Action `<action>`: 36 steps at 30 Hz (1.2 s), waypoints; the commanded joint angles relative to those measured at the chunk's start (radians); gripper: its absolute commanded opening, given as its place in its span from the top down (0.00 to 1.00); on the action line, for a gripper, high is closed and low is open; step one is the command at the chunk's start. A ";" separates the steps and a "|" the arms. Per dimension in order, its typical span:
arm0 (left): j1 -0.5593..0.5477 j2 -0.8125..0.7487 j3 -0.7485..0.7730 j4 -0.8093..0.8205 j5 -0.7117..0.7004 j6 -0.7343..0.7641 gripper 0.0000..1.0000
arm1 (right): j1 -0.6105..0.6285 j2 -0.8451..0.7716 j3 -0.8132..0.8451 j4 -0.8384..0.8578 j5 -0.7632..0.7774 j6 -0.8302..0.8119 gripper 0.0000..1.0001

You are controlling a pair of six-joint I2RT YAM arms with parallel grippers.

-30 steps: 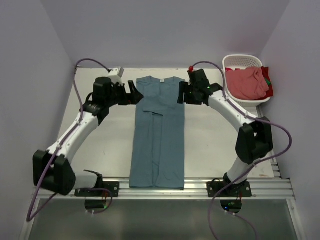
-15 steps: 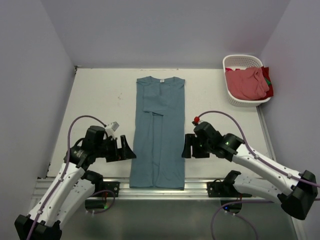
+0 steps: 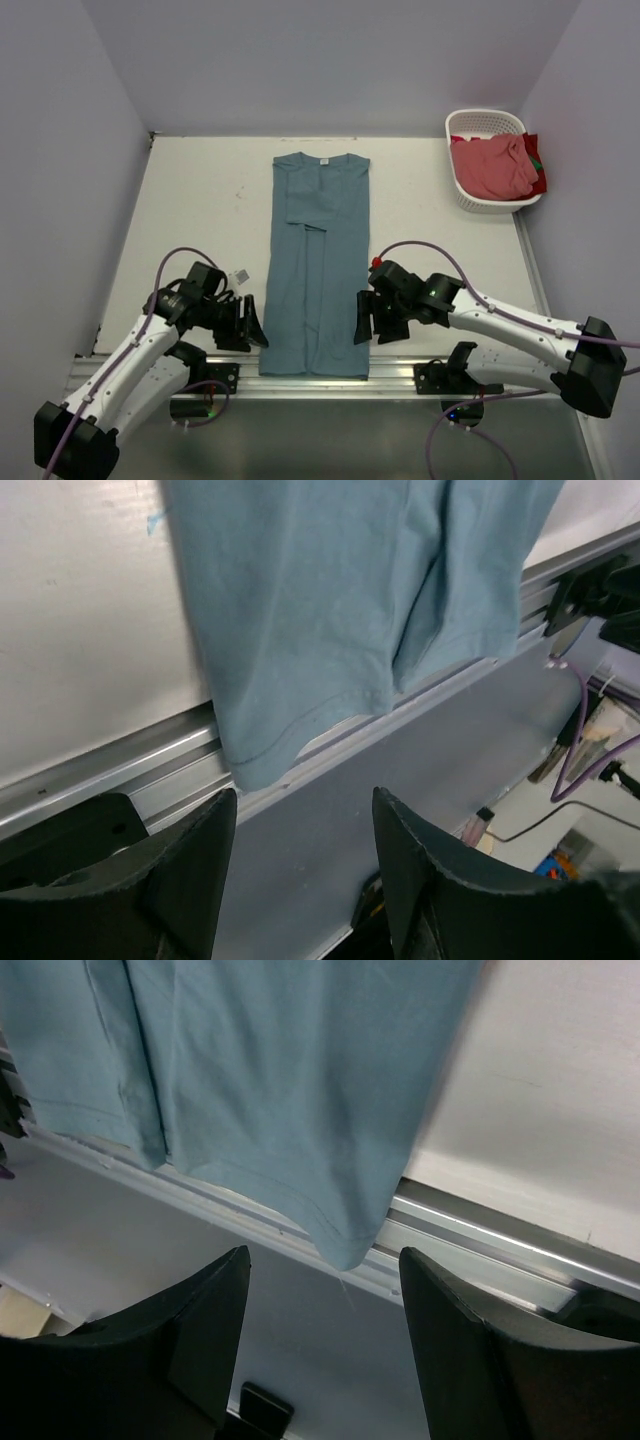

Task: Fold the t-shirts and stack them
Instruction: Fold the tshirt

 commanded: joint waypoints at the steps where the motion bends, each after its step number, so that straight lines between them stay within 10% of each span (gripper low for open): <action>1: -0.045 0.023 -0.065 0.049 0.051 -0.034 0.38 | 0.020 0.031 0.027 0.039 -0.054 0.026 0.34; 10: -0.283 0.266 -0.063 0.175 -0.043 -0.072 0.32 | 0.031 0.080 -0.013 0.100 -0.073 0.028 0.35; 36: -0.352 0.464 -0.051 0.352 -0.156 -0.084 0.39 | 0.129 0.198 -0.181 0.209 -0.128 0.158 0.53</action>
